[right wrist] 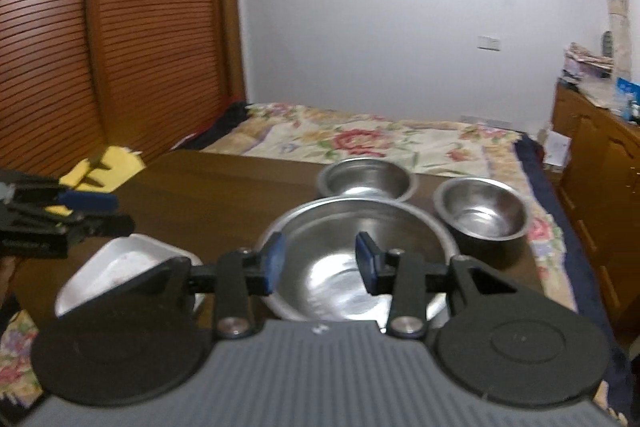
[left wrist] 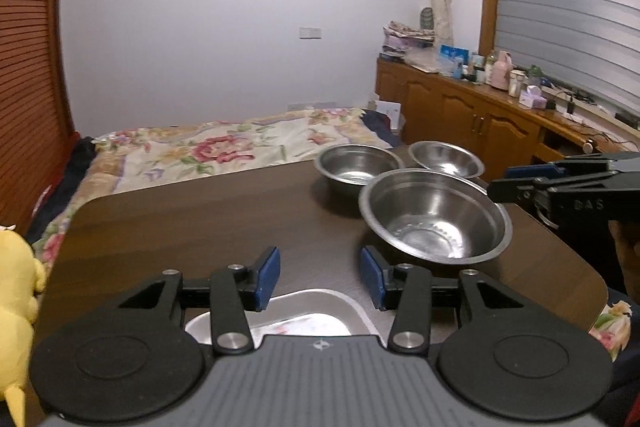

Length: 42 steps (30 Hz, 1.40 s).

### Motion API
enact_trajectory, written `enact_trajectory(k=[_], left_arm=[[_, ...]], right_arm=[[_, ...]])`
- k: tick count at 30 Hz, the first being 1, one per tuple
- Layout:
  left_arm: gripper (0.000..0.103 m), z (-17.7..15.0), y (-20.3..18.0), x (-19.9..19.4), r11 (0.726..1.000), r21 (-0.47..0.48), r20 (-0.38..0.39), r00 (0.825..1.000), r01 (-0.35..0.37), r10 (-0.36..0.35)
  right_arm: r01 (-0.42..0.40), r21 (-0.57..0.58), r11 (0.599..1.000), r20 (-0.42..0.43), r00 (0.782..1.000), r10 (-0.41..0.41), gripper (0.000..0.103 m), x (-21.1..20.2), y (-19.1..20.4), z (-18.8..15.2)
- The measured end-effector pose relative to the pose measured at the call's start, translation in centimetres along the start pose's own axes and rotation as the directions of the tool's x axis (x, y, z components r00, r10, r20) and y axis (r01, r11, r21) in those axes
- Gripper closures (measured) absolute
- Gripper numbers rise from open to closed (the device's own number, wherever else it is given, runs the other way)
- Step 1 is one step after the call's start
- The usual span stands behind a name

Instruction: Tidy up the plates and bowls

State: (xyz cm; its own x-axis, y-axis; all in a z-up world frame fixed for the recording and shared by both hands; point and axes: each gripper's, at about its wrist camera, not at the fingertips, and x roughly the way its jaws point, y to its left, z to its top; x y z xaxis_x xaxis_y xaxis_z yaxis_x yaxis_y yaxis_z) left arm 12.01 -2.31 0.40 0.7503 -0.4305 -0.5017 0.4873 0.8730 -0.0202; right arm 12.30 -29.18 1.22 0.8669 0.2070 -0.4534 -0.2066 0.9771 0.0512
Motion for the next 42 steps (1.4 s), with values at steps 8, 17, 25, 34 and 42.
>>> enact_trajectory(k=[8, 17, 25, 34, 42], left_arm=[[0.056, 1.4, -2.6, 4.4, 1.0, -0.001, -0.026, 0.999, 0.029, -0.029], [0.06, 1.6, -2.5, 8.2, 0.992, -0.101, -0.107, 0.991, 0.072, -0.082], [0.068, 2.0, -2.6, 9.8, 0.986, -0.146, -0.137, 0.986, 0.075, -0.095], [0.082, 2.0, -2.9, 10.9, 0.984, -0.163, -0.165, 0.981, 0.076, -0.103], [0.083, 1.7, -3.3, 9.7, 0.985, -0.156, -0.162, 0.981, 0.078, -0.104]], right_arm=[[0.095, 0.055, 0.994, -0.036, 0.995, -0.093, 0.063, 2.4, -4.2, -1.5], [0.108, 0.149, 0.983, -0.076, 0.992, -0.097, 0.063, 4.0, -6.5, -2.9], [0.082, 0.25, 0.965, -0.103, 0.993, -0.058, 0.065, 5.2, -7.6, -3.1], [0.049, 0.297, 0.953, -0.103, 0.995, -0.019, 0.086, 5.7, -8.1, -3.3], [0.032, 0.315, 0.948, -0.064, 0.998, -0.012, 0.087, 4.2, -8.2, -3.5]])
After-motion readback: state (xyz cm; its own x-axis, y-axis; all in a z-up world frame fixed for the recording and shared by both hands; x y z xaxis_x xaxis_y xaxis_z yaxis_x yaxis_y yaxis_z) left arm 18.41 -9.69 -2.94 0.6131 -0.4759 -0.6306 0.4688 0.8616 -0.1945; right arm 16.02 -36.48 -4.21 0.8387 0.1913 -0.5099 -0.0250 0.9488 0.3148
